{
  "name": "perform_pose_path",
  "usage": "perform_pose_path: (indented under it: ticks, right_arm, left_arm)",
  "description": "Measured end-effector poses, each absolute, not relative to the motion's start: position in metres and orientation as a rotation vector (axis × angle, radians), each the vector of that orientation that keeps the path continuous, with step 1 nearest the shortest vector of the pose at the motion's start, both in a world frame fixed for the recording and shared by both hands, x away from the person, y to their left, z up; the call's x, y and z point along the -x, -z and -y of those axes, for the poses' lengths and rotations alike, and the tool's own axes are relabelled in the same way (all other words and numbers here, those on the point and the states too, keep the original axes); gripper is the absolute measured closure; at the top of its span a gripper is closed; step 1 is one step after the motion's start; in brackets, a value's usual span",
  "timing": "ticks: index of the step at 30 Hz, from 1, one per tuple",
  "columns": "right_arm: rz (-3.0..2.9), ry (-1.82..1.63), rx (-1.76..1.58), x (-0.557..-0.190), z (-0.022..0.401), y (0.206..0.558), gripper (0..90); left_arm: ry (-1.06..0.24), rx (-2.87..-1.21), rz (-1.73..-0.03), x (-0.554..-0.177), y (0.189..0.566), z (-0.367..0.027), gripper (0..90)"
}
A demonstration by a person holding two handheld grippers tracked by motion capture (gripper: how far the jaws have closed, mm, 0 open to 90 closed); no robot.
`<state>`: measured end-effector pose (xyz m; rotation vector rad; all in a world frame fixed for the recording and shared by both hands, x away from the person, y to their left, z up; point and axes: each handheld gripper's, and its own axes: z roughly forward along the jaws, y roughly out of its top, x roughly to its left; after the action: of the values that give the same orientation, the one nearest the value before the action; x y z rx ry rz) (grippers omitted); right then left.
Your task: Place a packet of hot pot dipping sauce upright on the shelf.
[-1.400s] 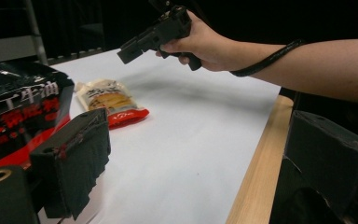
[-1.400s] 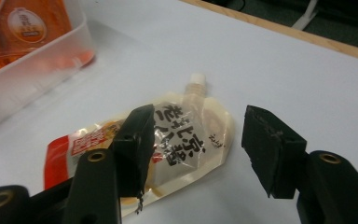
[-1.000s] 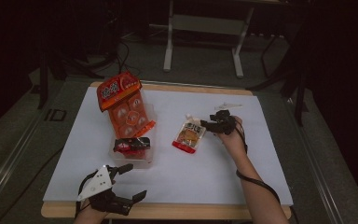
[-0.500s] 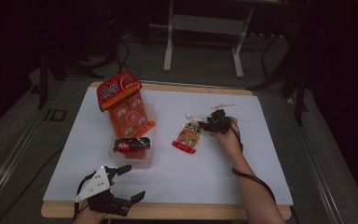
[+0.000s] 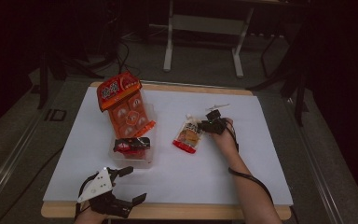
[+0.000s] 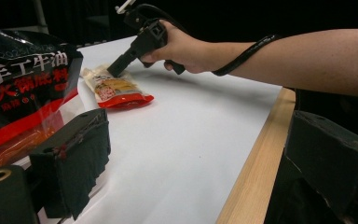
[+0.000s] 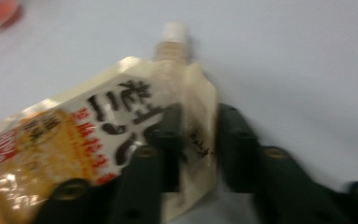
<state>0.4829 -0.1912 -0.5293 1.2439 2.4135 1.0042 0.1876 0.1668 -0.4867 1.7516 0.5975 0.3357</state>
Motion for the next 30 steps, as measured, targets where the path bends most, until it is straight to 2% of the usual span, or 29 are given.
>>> perform_pose_path:
  ticks: [1, 4, 9, 14, 30]
  right_arm:
    - [-2.421, -1.006, -1.239, -0.482, 0.190, 0.529, 86.6]
    - [-2.425, -1.011, -1.281, -0.482, 0.189, 0.529, 89.0]
    - [-2.408, -1.011, -1.265, -0.478, 0.189, 0.522, 89.7]
    - [-2.383, -1.059, -1.228, -0.472, 0.190, 0.509, 89.7]
    - [-2.346, -1.200, -1.100, -0.439, 0.190, 0.467, 89.8]
  left_arm:
    - [-0.333, -1.751, -0.599, -0.187, 0.487, -0.166, 7.3]
    - [-0.320, -1.746, -0.594, -0.188, 0.488, -0.165, 7.3]
    - [-0.287, -1.710, -0.560, -0.189, 0.488, -0.165, 6.7]
    - [-0.349, -1.720, -0.526, -0.189, 0.488, -0.165, 8.3]
    - [-0.271, -1.745, -0.540, -0.200, 0.486, -0.155, 8.8]
